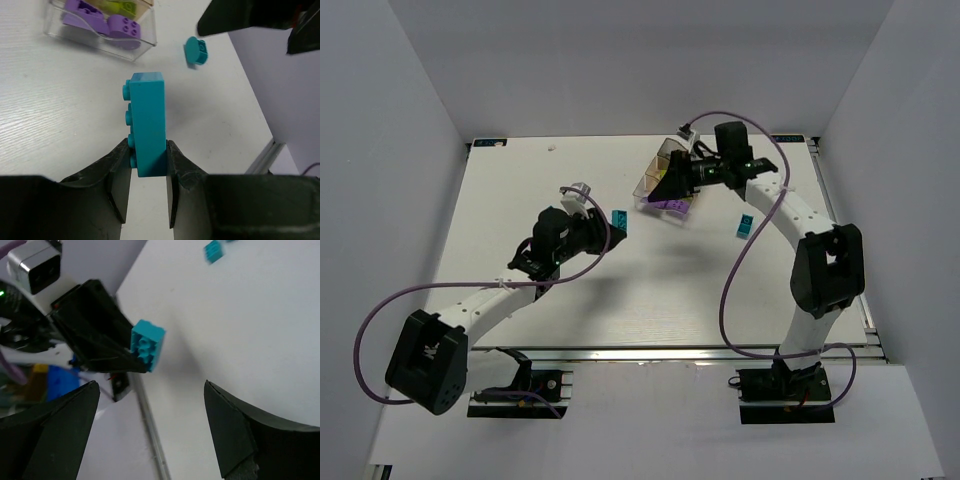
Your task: Sort the legos into containers by color
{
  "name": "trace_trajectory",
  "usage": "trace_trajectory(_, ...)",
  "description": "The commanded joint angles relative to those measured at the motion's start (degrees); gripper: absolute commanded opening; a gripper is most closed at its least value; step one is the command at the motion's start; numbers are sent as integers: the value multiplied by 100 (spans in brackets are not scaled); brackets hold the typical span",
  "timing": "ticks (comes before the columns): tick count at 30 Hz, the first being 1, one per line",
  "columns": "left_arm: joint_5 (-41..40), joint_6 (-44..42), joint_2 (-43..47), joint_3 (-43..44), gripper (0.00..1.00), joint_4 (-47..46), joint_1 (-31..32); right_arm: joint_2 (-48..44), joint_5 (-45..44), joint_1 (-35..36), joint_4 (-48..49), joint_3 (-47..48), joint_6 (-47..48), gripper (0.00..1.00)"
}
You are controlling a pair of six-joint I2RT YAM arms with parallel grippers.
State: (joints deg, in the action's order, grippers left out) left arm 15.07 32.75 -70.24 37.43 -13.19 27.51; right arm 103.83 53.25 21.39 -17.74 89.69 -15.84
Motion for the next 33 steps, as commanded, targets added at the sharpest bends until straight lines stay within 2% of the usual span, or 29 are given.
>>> trace_trajectory(1, 862, -50, 151, -174, 4, -895, 27, -187, 1561, 102, 1796, -618, -1456, 89)
trace_trajectory(5, 2007, 441, -24, -315, 3, -1843, 27, -512, 2285, 103, 4587, -1522, -1598, 89)
trace_trajectory(6, 2191, 721, -51, -350, 3, -2202, 27, -557, 2347, 103, 4795, -1577, -1528, 89)
trace_trajectory(11, 2755, 1303, 18, -544, 2, -3048, 27, -346, 2549, 94, 4472, -1235, -886, 86)
trace_trajectory(17, 2800, 1436, 71, -623, 2, -3022, 27, -311, 2743, 155, 5535, -1314, -1562, 81)
trace_trajectory(24, 2712, 1392, 54, -605, 2, -2970, 27, -293, 2804, 357, 5816, -1428, -2019, 74)
trace_trajectory(33, 2607, 1295, -8, -535, 2, -2935, 27, -293, 2717, 603, 5597, -1525, -2012, 69)
